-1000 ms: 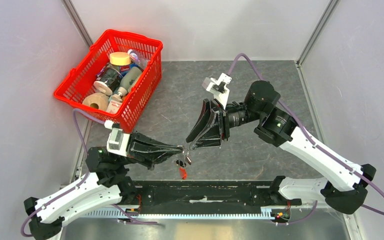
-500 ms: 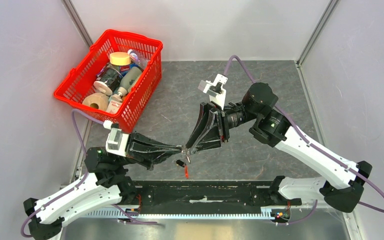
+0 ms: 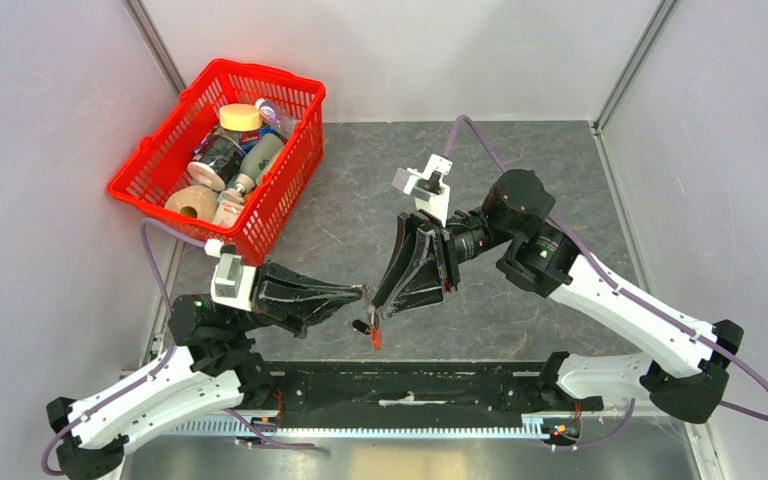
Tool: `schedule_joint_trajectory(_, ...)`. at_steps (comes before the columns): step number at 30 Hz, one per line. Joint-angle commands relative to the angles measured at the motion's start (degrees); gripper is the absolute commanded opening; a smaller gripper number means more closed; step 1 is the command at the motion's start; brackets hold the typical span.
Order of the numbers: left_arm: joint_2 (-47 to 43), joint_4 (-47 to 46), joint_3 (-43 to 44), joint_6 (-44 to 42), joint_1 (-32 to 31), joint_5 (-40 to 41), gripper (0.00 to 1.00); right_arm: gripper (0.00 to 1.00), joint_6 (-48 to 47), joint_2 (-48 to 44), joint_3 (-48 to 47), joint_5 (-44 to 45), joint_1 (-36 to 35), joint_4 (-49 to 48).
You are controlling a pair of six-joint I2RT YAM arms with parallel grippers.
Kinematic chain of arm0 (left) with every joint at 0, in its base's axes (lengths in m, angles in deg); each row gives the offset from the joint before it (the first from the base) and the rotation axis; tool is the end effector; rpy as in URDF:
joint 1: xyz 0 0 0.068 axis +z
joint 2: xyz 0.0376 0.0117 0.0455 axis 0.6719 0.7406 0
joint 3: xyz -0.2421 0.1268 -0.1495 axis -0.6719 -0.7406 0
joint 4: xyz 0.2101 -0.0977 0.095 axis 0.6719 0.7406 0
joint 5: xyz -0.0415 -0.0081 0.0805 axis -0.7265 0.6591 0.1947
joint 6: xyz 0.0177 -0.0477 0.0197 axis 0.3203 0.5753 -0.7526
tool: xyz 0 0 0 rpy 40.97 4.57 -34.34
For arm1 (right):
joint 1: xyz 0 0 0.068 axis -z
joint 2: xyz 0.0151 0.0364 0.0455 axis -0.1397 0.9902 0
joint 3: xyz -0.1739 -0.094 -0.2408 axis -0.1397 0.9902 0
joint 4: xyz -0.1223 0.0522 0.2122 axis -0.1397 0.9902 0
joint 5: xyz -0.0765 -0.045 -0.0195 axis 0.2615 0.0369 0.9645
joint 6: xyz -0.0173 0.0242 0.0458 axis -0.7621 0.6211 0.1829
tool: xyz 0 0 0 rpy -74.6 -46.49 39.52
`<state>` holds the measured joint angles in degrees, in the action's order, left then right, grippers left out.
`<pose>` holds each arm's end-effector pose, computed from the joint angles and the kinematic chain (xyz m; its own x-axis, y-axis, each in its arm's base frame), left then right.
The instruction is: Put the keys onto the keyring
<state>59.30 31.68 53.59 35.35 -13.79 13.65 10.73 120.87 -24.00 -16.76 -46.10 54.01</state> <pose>0.0237 -0.0638 0.4078 -0.0594 -0.5924 -0.8035 0.9982 -0.0274 -0.0536 0.1029 0.1980 0.5053 -0.4821 -0.1470 -0.8637 -0.7439 -0.4521 0.4922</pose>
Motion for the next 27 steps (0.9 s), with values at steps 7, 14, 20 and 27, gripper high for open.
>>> schedule_joint_trajectory(7, -1.4, 0.3, 1.3, -2.7, 0.0, 3.7, 0.02, 0.39, -1.6, -1.5, -0.2, -0.7, -2.3, -1.1)
schedule_joint_trajectory(14, -1.5, -0.3, 1.5, -2.1, 0.0, 2.8, 0.02, 0.39, -9.7, -2.5, -2.2, 3.2, -2.7, 8.7)
schedule_joint_trajectory(20, -1.5, -2.5, 0.8, -0.4, 0.0, 2.6, 0.02, 0.42, -14.9, -3.1, -5.1, 7.3, -2.7, 13.4)
schedule_joint_trajectory(27, -1.3, -5.5, -0.1, 1.8, 0.1, 2.5, 0.02, 0.42, -19.8, -2.1, -10.2, 11.0, -2.7, 18.5)
